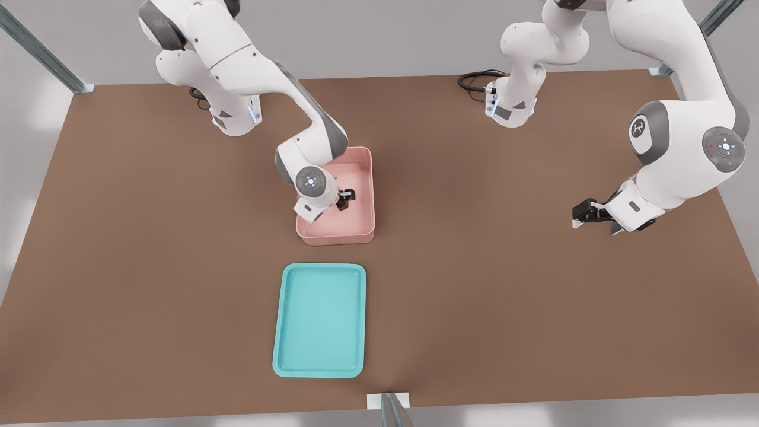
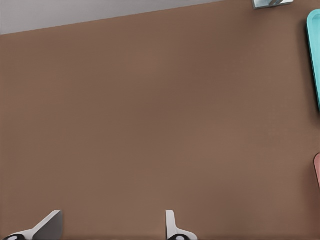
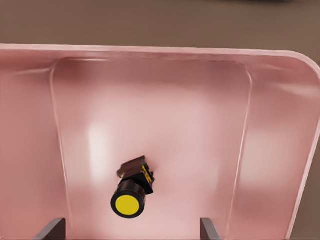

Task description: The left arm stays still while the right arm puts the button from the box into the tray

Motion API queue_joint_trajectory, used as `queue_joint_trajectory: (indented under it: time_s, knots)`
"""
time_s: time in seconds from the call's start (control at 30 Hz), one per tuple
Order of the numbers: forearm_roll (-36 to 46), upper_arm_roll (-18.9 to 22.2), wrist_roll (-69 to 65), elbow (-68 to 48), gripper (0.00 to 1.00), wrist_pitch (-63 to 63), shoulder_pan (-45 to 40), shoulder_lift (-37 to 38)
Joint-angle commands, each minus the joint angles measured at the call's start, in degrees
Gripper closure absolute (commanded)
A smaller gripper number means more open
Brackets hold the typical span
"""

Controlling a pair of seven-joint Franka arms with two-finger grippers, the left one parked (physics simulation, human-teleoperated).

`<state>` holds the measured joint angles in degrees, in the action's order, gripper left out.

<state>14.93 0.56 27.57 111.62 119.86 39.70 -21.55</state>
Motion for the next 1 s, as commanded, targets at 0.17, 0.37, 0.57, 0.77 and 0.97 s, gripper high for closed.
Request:
queue_joint_trajectory:
  time_s: [0.17,0.37,0.57,0.77,0.97]
  knots:
    - [1.0,0.0,9.9,3.6,0.0,10.4,2.4,-1.1]
    - [1.0,-0.1,10.7,3.6,0.0,13.7,3.1,-3.3]
    - [0.8,-0.1,10.2,5.3,0.0,13.5,4.0,-3.2]
    - [0.7,-0.1,7.8,7.6,0.03,13.0,4.6,-1.7]
    - [0.1,-0.1,6.5,7.6,0.07,15.4,4.5,-3.0]
